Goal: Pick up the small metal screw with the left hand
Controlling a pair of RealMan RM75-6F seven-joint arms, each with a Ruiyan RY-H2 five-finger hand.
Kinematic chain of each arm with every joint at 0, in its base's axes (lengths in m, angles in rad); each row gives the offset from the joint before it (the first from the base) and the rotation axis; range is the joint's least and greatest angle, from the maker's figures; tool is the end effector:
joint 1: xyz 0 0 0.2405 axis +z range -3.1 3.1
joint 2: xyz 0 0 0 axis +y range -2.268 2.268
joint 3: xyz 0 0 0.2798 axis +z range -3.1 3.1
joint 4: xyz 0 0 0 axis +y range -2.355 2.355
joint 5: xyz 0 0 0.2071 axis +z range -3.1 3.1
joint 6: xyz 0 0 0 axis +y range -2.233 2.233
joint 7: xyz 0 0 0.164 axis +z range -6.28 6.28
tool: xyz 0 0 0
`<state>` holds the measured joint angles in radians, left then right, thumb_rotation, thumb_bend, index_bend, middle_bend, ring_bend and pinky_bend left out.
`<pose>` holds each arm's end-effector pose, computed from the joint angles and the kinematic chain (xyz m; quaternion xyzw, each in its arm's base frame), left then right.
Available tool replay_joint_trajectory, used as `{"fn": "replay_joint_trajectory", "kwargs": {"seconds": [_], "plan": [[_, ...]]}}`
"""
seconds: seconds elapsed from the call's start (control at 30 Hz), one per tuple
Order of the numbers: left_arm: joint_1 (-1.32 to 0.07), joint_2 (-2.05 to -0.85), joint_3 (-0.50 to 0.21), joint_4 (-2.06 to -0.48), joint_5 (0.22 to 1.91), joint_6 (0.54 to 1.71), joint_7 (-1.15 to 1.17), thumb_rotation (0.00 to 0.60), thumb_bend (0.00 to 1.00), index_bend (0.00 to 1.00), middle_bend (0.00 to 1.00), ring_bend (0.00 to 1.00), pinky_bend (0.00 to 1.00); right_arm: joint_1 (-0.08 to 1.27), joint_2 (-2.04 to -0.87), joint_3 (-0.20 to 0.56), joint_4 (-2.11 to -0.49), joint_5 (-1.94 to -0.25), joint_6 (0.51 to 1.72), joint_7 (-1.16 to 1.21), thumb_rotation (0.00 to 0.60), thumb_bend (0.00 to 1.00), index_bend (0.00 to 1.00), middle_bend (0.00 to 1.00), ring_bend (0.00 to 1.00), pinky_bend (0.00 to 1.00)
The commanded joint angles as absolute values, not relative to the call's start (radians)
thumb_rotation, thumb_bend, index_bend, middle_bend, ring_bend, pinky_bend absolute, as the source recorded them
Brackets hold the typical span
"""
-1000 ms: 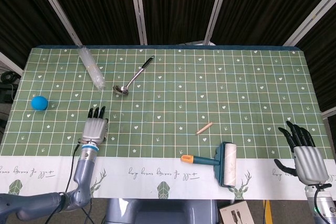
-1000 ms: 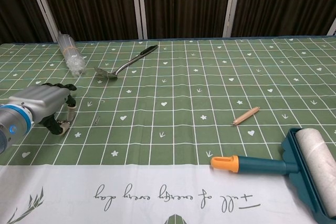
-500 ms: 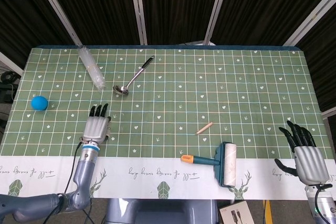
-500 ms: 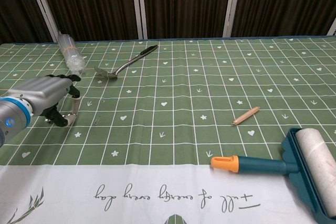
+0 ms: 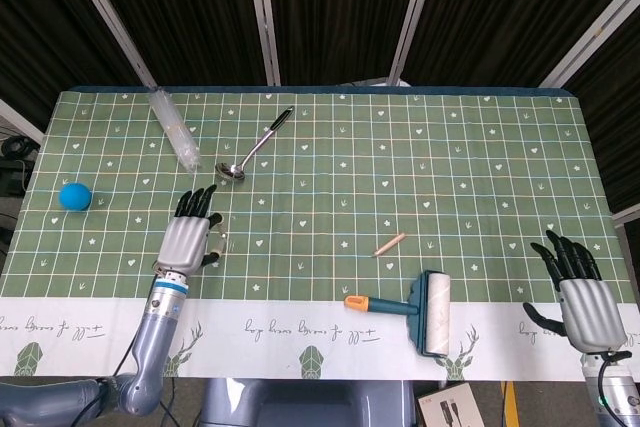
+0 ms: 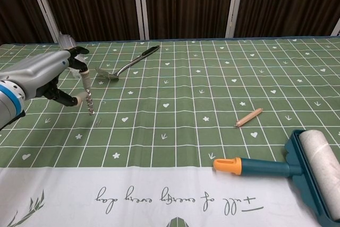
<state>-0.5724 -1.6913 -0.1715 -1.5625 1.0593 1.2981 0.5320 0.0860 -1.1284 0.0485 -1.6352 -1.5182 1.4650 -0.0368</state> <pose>-0.1805 0.3286 -0.0245 -0.6467 -0.4110 -0.3925 0.5087 -0.3240 -0.2021 0.1622 0.6058 -0.3881 0.3858 0.5776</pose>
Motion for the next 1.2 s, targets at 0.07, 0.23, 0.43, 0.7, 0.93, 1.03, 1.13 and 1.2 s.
{"fn": "replay_joint_trajectory", "kwargs": {"seconds": [0.07, 0.23, 0.43, 0.7, 0.93, 1.03, 1.13, 1.2], "plan": [[-0.561, -1.676, -0.17, -1.584, 1.098, 1.304, 0.495, 0.6, 0.46, 0.61, 0.0, 0.0, 0.0, 0.087, -1.129, 0.049, -1.635, -1.518, 1.463, -0.039, 0.6, 0.11, 0.11, 0.0, 0.0, 0.07], [-0.556, -1.685, -0.171, -1.588, 1.102, 1.3, 0.488, 0.6, 0.46, 0.61, 0.0, 0.0, 0.0, 0.088, -1.131, 0.049, -1.635, -1.518, 1.462, -0.042, 0.6, 0.11, 0.11, 0.0, 0.0, 0.07], [-0.552, -1.7, -0.177, -1.568, 1.085, 1.295, 0.497, 0.6, 0.46, 0.61, 0.0, 0.0, 0.0, 0.087, -1.129, 0.049, -1.636, -1.515, 1.462, -0.041, 0.6, 0.11, 0.11, 0.0, 0.0, 0.07], [-0.546, -1.697, -0.182, -1.557, 1.092, 1.289, 0.488, 0.6, 0.46, 0.61, 0.0, 0.0, 0.0, 0.09, -1.132, 0.049, -1.634, -1.516, 1.458, -0.043, 0.6, 0.11, 0.11, 0.0, 0.0, 0.07], [-0.544, -1.706, -0.184, -1.549, 1.08, 1.277, 0.494, 0.6, 0.46, 0.61, 0.0, 0.0, 0.0, 0.089, -1.131, 0.05, -1.635, -1.517, 1.461, -0.039, 0.6, 0.11, 0.11, 0.0, 0.0, 0.07], [-0.545, -1.71, -0.187, -1.544, 1.078, 1.275, 0.498, 0.6, 0.46, 0.61, 0.0, 0.0, 0.0, 0.088, -1.13, 0.05, -1.634, -1.515, 1.46, -0.036, 0.6, 0.11, 0.11, 0.0, 0.0, 0.07], [-0.546, -1.712, -0.191, -1.543, 1.075, 1.272, 0.5, 0.6, 0.46, 0.61, 0.0, 0.0, 0.0, 0.088, -1.129, 0.05, -1.634, -1.516, 1.461, -0.034, 0.6, 0.11, 0.11, 0.0, 0.0, 0.07], [-0.546, -1.712, -0.192, -1.542, 1.076, 1.271, 0.501, 0.6, 0.46, 0.61, 0.0, 0.0, 0.0, 0.088, -1.129, 0.05, -1.634, -1.515, 1.461, -0.033, 0.6, 0.11, 0.11, 0.0, 0.0, 0.07]]}}
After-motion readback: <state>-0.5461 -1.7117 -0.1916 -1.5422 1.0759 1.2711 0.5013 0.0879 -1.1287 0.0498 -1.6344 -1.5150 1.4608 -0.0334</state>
